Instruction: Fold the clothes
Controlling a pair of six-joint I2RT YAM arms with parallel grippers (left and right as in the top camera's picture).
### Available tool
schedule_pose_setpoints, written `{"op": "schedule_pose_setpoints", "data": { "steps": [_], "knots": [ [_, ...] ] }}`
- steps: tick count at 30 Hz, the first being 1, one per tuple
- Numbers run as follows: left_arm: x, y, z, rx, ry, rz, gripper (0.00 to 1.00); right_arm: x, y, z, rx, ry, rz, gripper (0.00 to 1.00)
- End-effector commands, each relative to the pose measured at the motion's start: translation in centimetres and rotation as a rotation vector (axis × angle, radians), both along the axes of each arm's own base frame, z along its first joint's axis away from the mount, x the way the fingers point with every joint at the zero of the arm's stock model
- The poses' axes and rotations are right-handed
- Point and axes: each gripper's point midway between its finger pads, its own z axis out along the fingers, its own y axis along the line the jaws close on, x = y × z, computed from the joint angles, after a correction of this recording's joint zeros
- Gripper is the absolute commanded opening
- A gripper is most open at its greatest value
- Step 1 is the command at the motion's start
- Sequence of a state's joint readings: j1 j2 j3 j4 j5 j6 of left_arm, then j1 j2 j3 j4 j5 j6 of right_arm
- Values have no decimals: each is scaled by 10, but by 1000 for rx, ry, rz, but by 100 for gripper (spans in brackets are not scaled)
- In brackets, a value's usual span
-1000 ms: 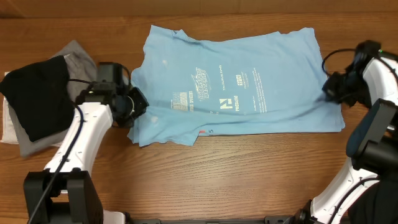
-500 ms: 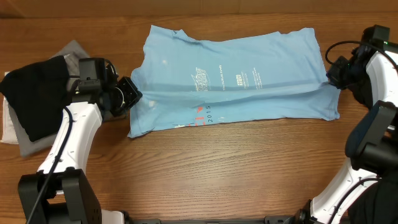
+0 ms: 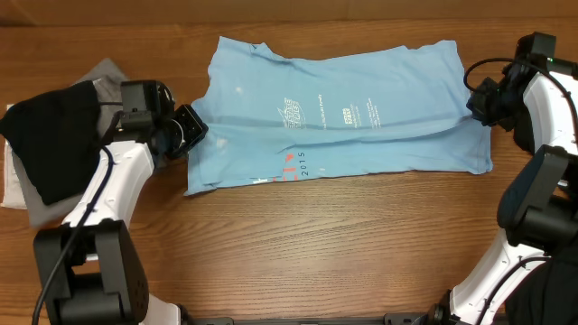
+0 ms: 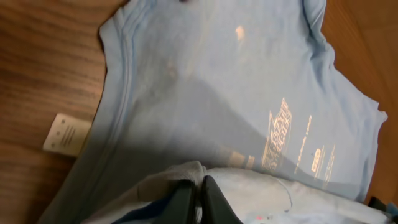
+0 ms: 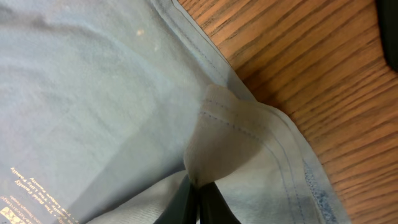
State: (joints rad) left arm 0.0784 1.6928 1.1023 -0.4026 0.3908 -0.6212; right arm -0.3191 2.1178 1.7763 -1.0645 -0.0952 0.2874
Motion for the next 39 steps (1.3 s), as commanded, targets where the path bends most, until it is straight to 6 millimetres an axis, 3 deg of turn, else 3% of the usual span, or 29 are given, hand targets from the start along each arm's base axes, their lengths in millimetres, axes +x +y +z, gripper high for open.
{"op": "schedule_pose_setpoints", "data": {
  "steps": [1,4,6,8,12,16,20,22,25,29,33,37,39],
  "knots": [
    [13,2,0,26,-34,-12,11,5,-4,18,-39,-41,-3,4],
    [13,2,-5,24,-23,-13,20,5,-5,18,-41,-41,-3,4],
    [12,1,-7,18,-16,-17,38,5,-5,18,-41,-41,-3,6],
    [12,1,-7,17,-15,-18,51,6,-5,18,-41,-42,-3,23],
    [9,-11,-3,-46,-18,-63,51,3,-4,17,-39,-31,-3,39],
    [-7,-21,-8,-86,37,-118,50,-11,-12,14,-87,34,-17,40],
    [-38,-23,-22,-84,169,-152,49,-31,-21,6,-141,121,-30,41],
    [-65,-25,-30,-69,263,-210,48,-48,-20,-10,-128,181,-35,43],
    [-81,-21,-36,-34,319,-244,48,-60,-18,-29,-117,215,-36,44],
    [-97,2,-49,105,408,-204,50,-72,-13,-51,-107,242,-34,43],
    [-94,15,-58,181,403,-180,51,-80,-11,-65,-103,258,-32,42],
    [-85,16,-64,191,351,-173,50,-85,-10,-70,-103,270,-33,15],
    [-85,16,-68,191,346,-171,50,-85,-11,-69,-105,270,-35,14]
  ]
}}
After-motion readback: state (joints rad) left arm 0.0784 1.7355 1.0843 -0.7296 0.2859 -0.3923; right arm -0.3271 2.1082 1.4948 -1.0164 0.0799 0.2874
